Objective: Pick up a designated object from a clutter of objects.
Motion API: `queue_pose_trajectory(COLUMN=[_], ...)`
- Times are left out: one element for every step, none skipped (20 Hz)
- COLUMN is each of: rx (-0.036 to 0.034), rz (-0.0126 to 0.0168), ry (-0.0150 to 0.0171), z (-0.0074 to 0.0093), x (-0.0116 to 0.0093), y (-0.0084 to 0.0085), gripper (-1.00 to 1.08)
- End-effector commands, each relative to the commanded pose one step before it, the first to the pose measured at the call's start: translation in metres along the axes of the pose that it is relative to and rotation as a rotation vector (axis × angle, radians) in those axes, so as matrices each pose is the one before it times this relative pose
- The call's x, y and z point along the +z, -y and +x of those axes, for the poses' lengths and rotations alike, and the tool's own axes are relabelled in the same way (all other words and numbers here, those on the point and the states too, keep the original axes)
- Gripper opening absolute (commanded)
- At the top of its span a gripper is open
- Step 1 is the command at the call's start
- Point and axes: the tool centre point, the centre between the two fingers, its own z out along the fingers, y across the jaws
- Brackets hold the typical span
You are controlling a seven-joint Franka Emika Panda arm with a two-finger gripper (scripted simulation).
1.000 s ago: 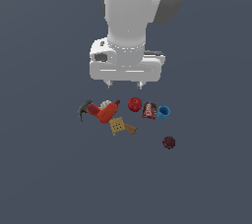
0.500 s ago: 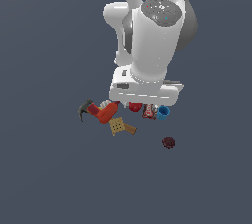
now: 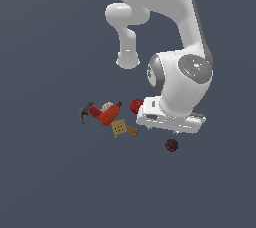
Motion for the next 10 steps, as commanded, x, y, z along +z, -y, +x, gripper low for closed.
queue_pose_trajectory(rx=[0.02308,0.0076,0.0071,0.00661,0.00613,0.00563,0.00513,0.00457,0.00408,0.00356], rz=[0.00515,0.00183,0.00174,0.00165,0.00156,0.00145,0.00133,0.0012,0.00108,0.00094], ry=[-0.00132,0.00007,0.00013,0.00018,0.00021,0.00023,0.00024,0.00024,0.00024,0.00022], z=[0.00149,-0.00014,-0.00033,-0.00048,-0.00058,-0.00065,-0.00069,-0.0007,-0.00067,-0.00063], x=[0.02048,0.00727,0.00683,0.00638,0.00592,0.00544,0.00496,0.00446,0.00395,0.00344], y=[0.01929,0.00655,0.00608,0.00559,0.0051,0.00462,0.00414,0.0037,0.00322,0.00277], gripper=[1.0,1.0,1.0,1.0,1.0,1.0,1.0,1.0,1.0,1.0])
